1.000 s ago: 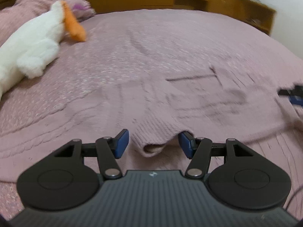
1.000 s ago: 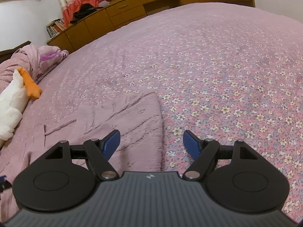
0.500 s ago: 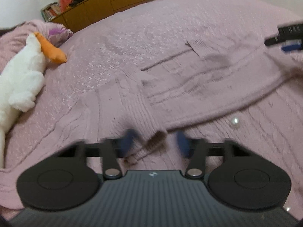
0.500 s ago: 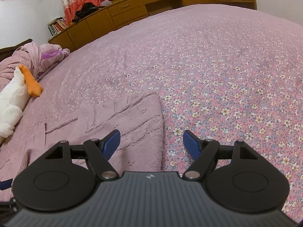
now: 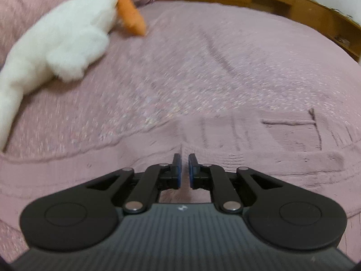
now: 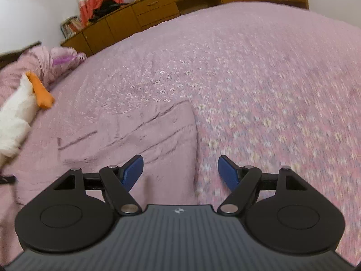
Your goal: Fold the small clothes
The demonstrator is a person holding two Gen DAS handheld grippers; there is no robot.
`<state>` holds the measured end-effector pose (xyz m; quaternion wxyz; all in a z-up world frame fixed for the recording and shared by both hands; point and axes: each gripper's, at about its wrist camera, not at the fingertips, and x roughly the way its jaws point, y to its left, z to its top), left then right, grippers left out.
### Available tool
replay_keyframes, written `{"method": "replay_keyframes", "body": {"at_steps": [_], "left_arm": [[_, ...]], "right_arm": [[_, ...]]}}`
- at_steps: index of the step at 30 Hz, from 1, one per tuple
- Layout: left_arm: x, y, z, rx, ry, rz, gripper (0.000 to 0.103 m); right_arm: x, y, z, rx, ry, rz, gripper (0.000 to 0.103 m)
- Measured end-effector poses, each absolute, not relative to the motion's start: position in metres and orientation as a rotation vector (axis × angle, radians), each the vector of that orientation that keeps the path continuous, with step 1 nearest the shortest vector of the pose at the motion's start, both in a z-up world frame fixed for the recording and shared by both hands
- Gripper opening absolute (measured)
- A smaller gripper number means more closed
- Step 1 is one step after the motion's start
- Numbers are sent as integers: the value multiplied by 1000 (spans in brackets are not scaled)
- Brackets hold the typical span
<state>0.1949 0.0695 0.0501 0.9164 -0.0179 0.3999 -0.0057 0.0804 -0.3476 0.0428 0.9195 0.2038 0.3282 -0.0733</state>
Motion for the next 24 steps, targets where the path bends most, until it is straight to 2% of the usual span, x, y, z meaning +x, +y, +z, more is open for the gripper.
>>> {"method": "replay_keyframes", "body": {"at_steps": [2, 4, 12, 13, 14, 17, 21, 23, 24], "left_arm": [[192, 77, 47, -85, 840, -22, 41], [184, 85, 45, -128, 837, -54, 51], [173, 84, 22, -162, 861, -128, 49], [173, 83, 20, -158, 853, -128, 42], [173, 82, 20, -149, 851, -132, 22], [170, 78, 23, -141, 854, -152, 17], [159, 79, 35, -168, 840, -165, 17], [153, 82, 40, -208, 835, -177, 17], [151, 82, 42, -220, 835, -183, 17]], "right_arm": [[66, -350, 52, 474, 648, -154, 79], [54, -349, 62, 513, 622, -150, 79], [3, -337, 56, 737, 644, -92, 79], [-1, -336, 52, 760, 642, -96, 79], [-4, -337, 47, 783, 647, -110, 79], [-2, -338, 35, 849, 677, -134, 79], [9, -342, 26, 941, 653, -111, 77], [20, -341, 24, 930, 654, -101, 56], [25, -341, 23, 906, 663, -111, 28]]}}
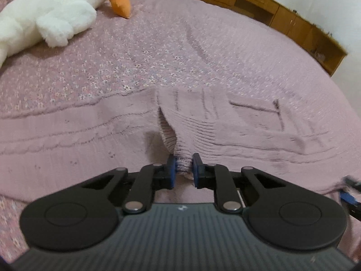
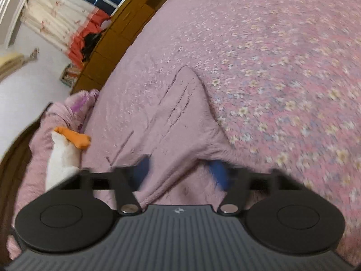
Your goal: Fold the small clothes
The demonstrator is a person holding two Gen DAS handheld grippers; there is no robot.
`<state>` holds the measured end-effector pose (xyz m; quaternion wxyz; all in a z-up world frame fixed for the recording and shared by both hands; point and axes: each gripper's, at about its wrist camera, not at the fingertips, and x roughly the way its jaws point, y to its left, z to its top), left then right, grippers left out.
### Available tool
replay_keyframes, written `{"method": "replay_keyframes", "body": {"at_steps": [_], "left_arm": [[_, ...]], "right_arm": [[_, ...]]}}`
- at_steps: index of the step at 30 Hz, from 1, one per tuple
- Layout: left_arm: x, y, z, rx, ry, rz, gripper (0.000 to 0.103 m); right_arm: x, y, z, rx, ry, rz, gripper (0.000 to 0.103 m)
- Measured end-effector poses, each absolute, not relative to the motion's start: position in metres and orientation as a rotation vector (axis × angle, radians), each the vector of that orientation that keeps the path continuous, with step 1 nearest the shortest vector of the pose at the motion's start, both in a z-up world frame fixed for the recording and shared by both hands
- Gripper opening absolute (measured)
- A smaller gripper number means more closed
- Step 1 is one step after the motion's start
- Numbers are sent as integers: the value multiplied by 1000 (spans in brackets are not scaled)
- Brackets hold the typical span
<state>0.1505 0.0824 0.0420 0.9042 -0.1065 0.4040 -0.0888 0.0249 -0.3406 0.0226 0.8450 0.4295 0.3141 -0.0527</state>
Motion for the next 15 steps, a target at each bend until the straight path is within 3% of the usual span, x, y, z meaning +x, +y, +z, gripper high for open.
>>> {"method": "replay_keyframes", "body": {"at_steps": [1, 7, 12, 15], "left_arm": [[148, 82, 44, -221, 834, -187, 17], [147, 77, 33, -199, 901, -168, 18], [150, 71, 25, -146, 899, -139, 20], [150, 71, 30, -121, 907, -136, 25]], "right_arm": [[29, -341, 21, 884, 668, -147, 9], [8, -353, 23, 893, 548, -266, 8], [8, -355, 13, 916, 616, -236, 9], [6, -350, 26, 887, 659, -240, 16]]}}
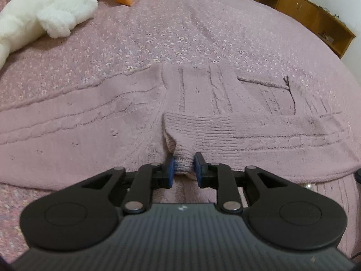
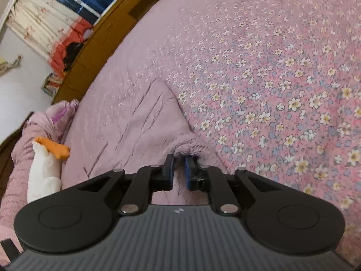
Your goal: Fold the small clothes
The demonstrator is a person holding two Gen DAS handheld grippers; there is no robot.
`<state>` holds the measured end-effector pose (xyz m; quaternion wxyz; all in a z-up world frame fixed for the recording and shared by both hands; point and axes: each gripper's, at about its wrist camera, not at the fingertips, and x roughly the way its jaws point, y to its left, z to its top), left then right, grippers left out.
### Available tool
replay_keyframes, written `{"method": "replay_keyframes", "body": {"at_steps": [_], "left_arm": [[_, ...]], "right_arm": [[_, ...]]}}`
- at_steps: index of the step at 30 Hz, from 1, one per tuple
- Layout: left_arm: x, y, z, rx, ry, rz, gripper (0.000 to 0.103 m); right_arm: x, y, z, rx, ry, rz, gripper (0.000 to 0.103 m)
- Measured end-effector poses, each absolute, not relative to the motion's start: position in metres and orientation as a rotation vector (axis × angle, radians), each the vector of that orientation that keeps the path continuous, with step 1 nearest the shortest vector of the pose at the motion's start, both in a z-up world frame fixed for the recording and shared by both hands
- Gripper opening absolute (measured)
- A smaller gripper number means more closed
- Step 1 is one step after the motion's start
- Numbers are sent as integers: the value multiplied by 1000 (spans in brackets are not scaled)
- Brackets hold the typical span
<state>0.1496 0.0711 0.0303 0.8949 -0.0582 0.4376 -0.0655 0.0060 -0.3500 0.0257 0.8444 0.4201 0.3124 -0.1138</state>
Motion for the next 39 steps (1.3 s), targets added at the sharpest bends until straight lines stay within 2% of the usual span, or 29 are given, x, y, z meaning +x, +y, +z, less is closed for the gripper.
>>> {"method": "replay_keyframes", "body": {"at_steps": [3, 5, 7, 9, 20, 23, 25, 27, 28, 31, 35, 39], "left_arm": [[144, 73, 39, -93, 884, -124, 28], [143, 74, 40, -83, 878, -114, 26], [143, 74, 41, -78, 870, -107, 26], [143, 73, 40, -64, 868, -88, 26], [139, 83, 35, -44, 898, -53, 28], [136, 88, 40, -68, 896, -46, 27], [132, 94, 46, -80, 889, -33, 27], [129, 103, 52, -71, 892, -9, 27], [128, 108, 55, -63, 891, 11, 28], [125, 132, 67, -61, 873, 105, 40], [117, 170, 81, -125, 845, 217, 55], [108, 201, 87, -179, 827, 296, 63]], "right_arm": [[-5, -333, 51, 778, 652, -241, 17], [-5, -321, 68, 703, 626, -217, 21], [6, -312, 80, 640, 611, -178, 29], [27, -302, 85, 585, 610, -110, 31], [135, -208, 23, 259, 714, 38, 31], [144, -189, 25, 164, 720, 19, 42], [142, -193, 30, 186, 741, 49, 52], [134, -201, 39, 236, 744, 84, 55], [126, -205, 46, 255, 736, 96, 58], [107, -210, 62, 232, 692, 111, 69], [66, -222, 80, 214, 656, 133, 75], [32, -232, 89, 244, 646, 142, 82]]}}
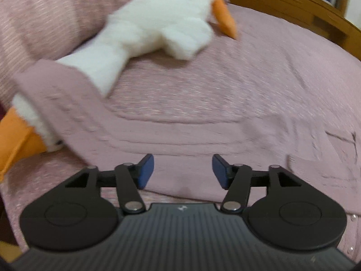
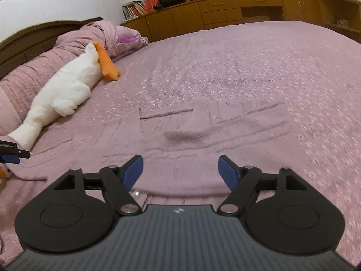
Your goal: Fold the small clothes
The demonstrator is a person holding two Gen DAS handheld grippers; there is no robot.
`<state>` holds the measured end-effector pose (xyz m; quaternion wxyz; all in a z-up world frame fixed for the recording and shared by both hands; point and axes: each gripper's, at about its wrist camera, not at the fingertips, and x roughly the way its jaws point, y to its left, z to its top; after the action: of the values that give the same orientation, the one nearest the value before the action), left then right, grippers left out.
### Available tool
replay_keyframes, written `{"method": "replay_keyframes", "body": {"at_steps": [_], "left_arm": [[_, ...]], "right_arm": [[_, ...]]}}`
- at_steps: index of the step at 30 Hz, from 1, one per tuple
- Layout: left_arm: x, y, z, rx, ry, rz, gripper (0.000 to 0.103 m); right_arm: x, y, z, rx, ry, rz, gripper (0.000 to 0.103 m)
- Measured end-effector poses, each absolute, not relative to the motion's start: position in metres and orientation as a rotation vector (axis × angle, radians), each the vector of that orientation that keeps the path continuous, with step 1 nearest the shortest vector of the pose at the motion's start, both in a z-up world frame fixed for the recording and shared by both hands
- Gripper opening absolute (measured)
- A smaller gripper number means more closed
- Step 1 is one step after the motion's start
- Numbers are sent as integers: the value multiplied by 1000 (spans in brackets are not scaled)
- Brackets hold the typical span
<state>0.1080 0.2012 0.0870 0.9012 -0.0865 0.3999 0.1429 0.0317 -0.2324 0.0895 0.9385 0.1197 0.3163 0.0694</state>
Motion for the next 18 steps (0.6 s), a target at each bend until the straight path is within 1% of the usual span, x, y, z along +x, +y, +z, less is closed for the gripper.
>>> {"method": "replay_keyframes", "body": {"at_steps": [2, 3, 4, 7, 10, 13, 18], "left_arm": [[102, 216, 85, -194, 822, 349, 72], [100, 222, 83, -197, 820, 375, 72], [98, 228, 81, -200, 822, 402, 72], [94, 247, 72, -227, 832, 442, 72], [97, 262, 61, -253, 840, 481, 72], [105, 271, 49, -256, 856, 513, 72], [112, 278, 36, -298, 815, 484, 72]], "right_arm": [[14, -237, 91, 266, 638, 140, 86], [7, -240, 90, 273, 635, 137, 88], [-1, -242, 89, 276, 632, 135, 90], [-22, -246, 83, 265, 625, 108, 92], [-32, -251, 72, 285, 636, 74, 93], [-38, -260, 60, 363, 659, 45, 93], [-42, -262, 49, 388, 660, 36, 93]]}}
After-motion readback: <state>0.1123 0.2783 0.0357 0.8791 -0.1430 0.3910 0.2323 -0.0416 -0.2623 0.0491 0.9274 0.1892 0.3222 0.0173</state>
